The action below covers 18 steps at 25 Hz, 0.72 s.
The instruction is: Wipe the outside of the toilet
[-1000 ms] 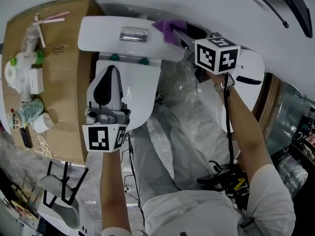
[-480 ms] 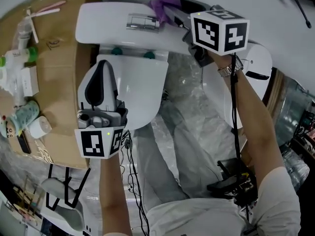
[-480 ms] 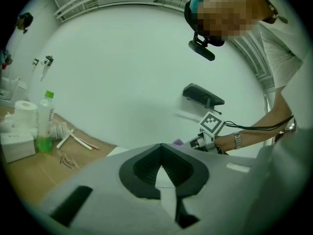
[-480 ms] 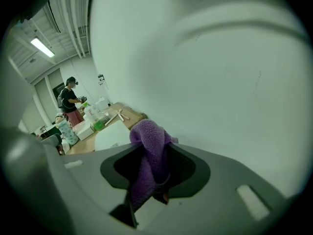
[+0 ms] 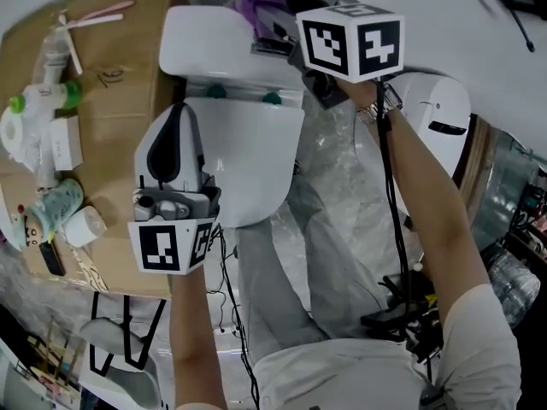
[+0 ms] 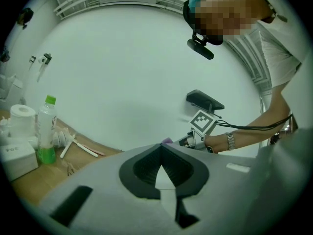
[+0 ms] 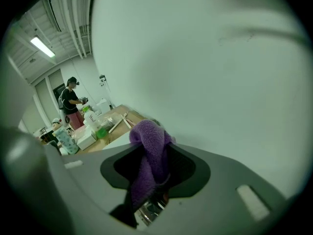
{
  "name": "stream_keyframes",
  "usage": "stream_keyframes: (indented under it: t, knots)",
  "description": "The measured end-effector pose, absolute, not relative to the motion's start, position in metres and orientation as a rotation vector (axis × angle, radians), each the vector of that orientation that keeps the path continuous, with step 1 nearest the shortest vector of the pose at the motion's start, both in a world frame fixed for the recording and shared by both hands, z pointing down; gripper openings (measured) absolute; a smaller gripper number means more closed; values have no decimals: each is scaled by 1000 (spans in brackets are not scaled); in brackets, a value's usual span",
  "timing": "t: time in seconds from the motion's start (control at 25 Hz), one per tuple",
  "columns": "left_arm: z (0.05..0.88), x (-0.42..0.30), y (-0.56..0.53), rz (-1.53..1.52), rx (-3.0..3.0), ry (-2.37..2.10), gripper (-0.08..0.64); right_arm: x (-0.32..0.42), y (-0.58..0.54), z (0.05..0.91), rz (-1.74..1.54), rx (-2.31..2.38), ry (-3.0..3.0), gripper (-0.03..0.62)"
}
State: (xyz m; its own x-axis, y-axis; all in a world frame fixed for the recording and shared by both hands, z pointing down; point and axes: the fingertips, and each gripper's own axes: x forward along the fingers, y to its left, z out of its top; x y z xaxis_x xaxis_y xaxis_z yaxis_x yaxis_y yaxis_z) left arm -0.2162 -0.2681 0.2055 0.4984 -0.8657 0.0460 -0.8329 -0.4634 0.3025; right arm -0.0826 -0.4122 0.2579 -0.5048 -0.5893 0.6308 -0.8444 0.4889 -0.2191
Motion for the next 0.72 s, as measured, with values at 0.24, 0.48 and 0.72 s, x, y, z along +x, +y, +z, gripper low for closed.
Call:
stream_keyframes:
  t: [0.24,0.48,0.72]
  knots:
    - [203,-237,-274,-164,2492,-1385,5,-127,-420,263,694,1187,-2249,152]
    - [207,-258,-274,-161,2494,-1358,5,-163,-422,267,707,1171,-2223,151]
    - [211,-269,-270,-148,2493,-1353,5,-197,-412,270,743,1130,-2248,150]
